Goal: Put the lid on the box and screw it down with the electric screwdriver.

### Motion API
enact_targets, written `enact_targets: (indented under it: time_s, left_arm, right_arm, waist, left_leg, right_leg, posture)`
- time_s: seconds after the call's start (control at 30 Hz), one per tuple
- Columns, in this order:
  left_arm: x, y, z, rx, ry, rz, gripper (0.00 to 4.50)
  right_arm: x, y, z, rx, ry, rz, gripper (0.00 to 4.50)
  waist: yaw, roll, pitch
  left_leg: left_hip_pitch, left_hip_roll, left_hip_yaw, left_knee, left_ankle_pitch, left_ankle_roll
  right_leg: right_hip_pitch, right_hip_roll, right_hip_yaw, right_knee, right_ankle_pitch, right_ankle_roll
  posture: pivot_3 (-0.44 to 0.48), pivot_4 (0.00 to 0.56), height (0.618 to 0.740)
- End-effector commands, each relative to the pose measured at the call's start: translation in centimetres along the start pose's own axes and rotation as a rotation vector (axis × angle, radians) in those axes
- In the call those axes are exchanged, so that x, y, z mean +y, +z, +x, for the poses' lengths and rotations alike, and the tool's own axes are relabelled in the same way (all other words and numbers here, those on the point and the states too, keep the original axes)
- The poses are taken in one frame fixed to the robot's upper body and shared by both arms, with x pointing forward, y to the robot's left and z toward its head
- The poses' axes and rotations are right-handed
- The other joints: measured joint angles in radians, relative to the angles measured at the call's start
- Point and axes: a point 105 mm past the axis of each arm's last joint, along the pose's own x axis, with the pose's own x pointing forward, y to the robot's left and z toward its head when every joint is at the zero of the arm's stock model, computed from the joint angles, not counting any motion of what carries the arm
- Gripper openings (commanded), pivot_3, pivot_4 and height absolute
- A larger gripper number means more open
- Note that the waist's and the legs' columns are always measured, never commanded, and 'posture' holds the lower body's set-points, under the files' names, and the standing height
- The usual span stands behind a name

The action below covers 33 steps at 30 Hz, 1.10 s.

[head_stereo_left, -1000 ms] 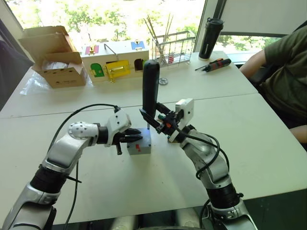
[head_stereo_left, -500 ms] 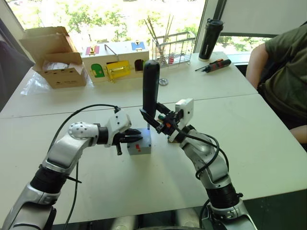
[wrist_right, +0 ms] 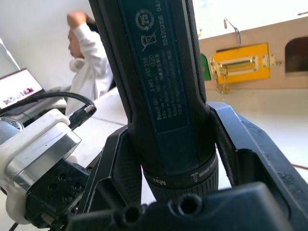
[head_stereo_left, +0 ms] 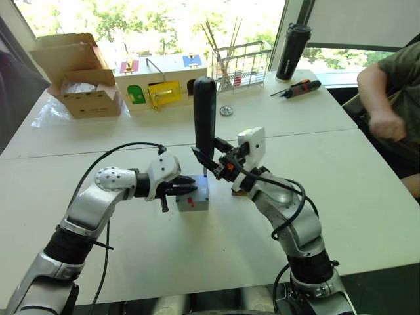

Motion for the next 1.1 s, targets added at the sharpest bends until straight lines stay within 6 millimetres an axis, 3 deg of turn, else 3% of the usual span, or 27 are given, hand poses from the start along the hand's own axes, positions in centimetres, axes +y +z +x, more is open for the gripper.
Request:
enact_targets:
  time_s: [0.03, 0.17, 0.27, 0.4, 0.53, 0.6, 0.67, 0.73, 0.87, 1.0, 1.1]
  left_arm:
    - [-0.2, -2.5, 0.2, 0.087, -0.002, -0.055, 0.89]
    - [0.3, -2.2, 0.0, 0.056, 0.014, -0.071, 0.89]
    - [1.0, -0.9, -0.3, -0.005, 0.031, -0.094, 0.89]
    - [2.1, 2.3, -1.1, -0.104, 0.040, -0.100, 0.89]
    - [2.0, 4.7, -1.8, -0.128, 0.007, -0.025, 0.89]
    - [0.9, 6.2, -2.0, -0.133, -0.048, 0.052, 0.89]
    - [-0.6, 7.1, -1.7, -0.127, -0.089, 0.123, 0.89]
    - [-1.8, 7.3, -1.4, -0.113, -0.123, 0.167, 0.89]
    - [-3.4, 7.5, -0.9, -0.115, -0.186, 0.175, 0.89]
    - [-4.6, 7.5, -0.5, -0.125, -0.245, 0.160, 0.89]
    - [-4.9, 6.9, -0.3, -0.108, -0.257, 0.161, 0.89]
  right_arm:
    - [0.6, 5.1, -0.7, -0.151, 0.015, -0.031, 1.83]
    - [-0.4, 7.4, -1.1, -0.217, -0.017, 0.021, 1.83]
    - [-1.9, 8.0, -1.1, -0.218, -0.077, 0.079, 1.83]
    - [-6.1, 7.6, -1.7, -0.097, -0.251, 0.149, 1.83]
    - [-9.5, 9.1, -3.7, 0.015, -0.307, 0.085, 1.83]
    - [-12.7, 9.3, -6.4, 0.152, -0.390, 0.021, 1.83]
    - [-16.2, 7.9, -10.0, 0.339, -0.519, 0.009, 1.83]
    - [-17.6, 6.1, -12.7, 0.493, -0.567, 0.072, 1.83]
    - [-17.0, 4.3, -14.7, 0.616, -0.473, 0.254, 1.83]
    - [-16.5, 0.7, -18.0, 0.891, -0.432, 0.362, 1.83]
    - [-16.8, -0.3, -18.5, 0.933, -0.439, 0.415, 1.83]
  waist:
    - [0.002, 0.001, 0.003]
    - [0.004, 0.001, 0.004]
    - [0.004, 0.001, 0.004]
    - [0.005, 0.000, 0.010]
    - [0.007, -0.001, 0.014]
    - [-0.004, 0.002, 0.019]
    - [0.002, 0.000, 0.028]
    - [0.009, -0.001, 0.029]
    - [-0.008, -0.001, 0.030]
    - [-0.016, 0.003, 0.032]
    - [-0.019, 0.002, 0.033]
  left_leg:
    - [-0.001, 0.000, 0.000, 0.000, 0.000, 0.000]
    - [-0.002, 0.000, 0.000, 0.000, 0.000, -0.001]
    - [-0.002, 0.000, 0.000, 0.000, 0.000, -0.001]
    - [-0.005, 0.000, -0.001, 0.002, 0.001, -0.001]
    - [-0.030, -0.003, -0.001, 0.010, 0.006, -0.010]
    - [-0.033, -0.002, -0.001, 0.009, 0.008, -0.011]
    - [-0.036, -0.002, 0.002, 0.009, 0.008, -0.011]
    - [-0.037, -0.002, 0.001, 0.009, 0.008, -0.010]
    - [-0.036, -0.001, 0.004, 0.009, 0.008, -0.009]
    - [-0.034, -0.001, 0.005, 0.009, 0.006, -0.003]
    - [-0.034, -0.001, 0.005, 0.010, 0.005, -0.002]
  right_leg:
    - [0.000, 0.000, 0.000, 0.000, 0.000, 0.000]
    - [-0.002, 0.000, 0.000, 0.000, 0.000, 0.000]
    - [-0.001, 0.000, 0.000, 0.000, 0.000, 0.000]
    - [-0.002, 0.000, -0.001, 0.001, 0.000, 0.000]
    - [-0.024, -0.001, -0.001, 0.010, 0.001, 0.000]
    - [-0.028, -0.002, -0.001, 0.011, 0.001, 0.000]
    - [-0.032, -0.003, -0.002, 0.012, 0.001, 0.000]
    - [-0.030, -0.004, -0.002, 0.010, 0.001, 0.000]
    - [-0.030, -0.003, -0.001, 0.010, 0.001, 0.000]
    - [-0.029, -0.003, -0.001, 0.012, 0.001, 0.000]
    - [-0.027, -0.003, -0.002, 0.011, 0.001, 0.000]
  posture:
    - [0.000, 0.150, 0.740]
    - [0.000, 0.150, 0.740]
    - [0.000, 0.150, 0.740]
    - [0.000, 0.150, 0.740]
    - [0.000, 0.150, 0.740]
    - [0.000, 0.150, 0.740]
    - [0.000, 0.150, 0.740]
    - [0.000, 0.150, 0.740]
    - [0.000, 0.150, 0.740]
    - [0.000, 0.150, 0.740]
    - [0.000, 0.150, 0.740]
